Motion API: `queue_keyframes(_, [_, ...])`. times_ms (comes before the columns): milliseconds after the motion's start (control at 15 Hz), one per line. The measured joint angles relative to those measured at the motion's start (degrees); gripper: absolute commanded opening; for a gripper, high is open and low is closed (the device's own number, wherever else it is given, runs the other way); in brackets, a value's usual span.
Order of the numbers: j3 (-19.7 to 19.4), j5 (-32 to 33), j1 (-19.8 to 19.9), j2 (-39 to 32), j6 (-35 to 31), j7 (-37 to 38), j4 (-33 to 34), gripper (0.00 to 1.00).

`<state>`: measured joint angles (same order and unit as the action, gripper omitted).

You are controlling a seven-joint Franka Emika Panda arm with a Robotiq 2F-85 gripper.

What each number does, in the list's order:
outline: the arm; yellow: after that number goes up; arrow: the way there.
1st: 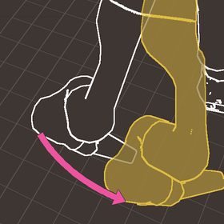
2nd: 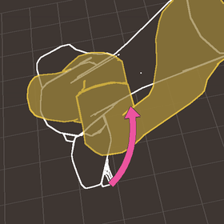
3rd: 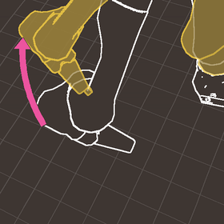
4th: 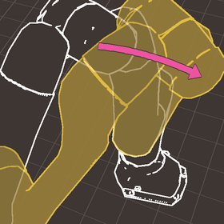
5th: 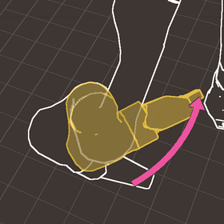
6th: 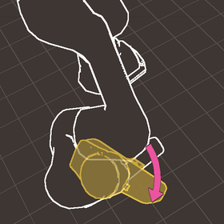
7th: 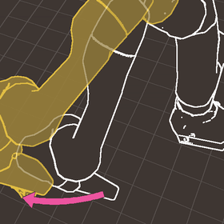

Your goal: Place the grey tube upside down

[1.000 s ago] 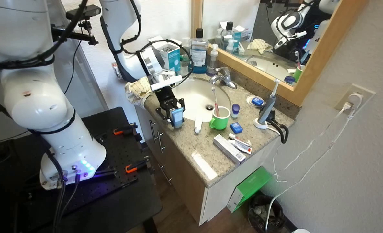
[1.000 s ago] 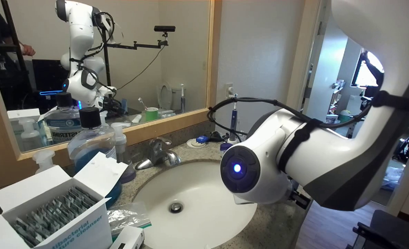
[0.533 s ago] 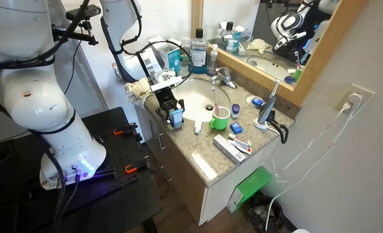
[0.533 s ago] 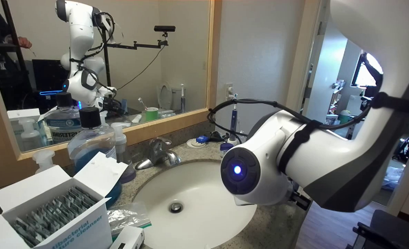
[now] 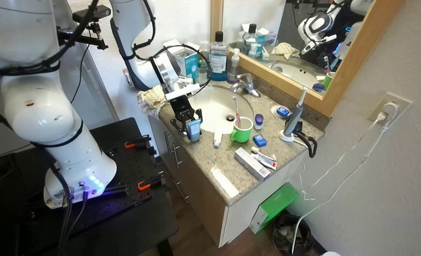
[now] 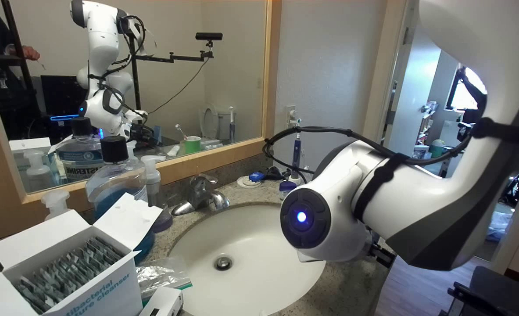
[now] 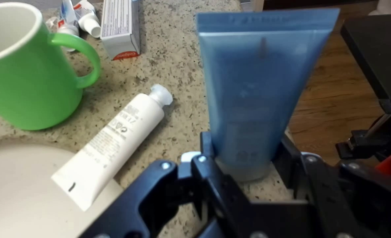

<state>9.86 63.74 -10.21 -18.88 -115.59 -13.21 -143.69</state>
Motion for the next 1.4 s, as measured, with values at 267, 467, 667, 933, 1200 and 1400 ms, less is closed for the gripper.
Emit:
queue_keyframes(267, [0.08,-0.12,-0.04,0.0,1.06,0.03,0.0,0.23])
queue_keyframes(467, [0.28,-0.21,-0.08,0.0,1.78,0.05,0.0,0.23])
queue_keyframes(667, [0.47,-0.21,-0.1,0.0,2.06,0.1,0.0,0.23])
queue_keyframes(933, [0.55,-0.16,-0.1,-0.05,2.31,0.12,0.11,0.23])
queue_keyframes(1200, [0.55,-0.13,-0.1,-0.37,2.53,0.22,0.3,0.23])
queue_keyframes(1400, [0.56,-0.12,-0.15,-0.69,2.71,0.32,0.47,0.23])
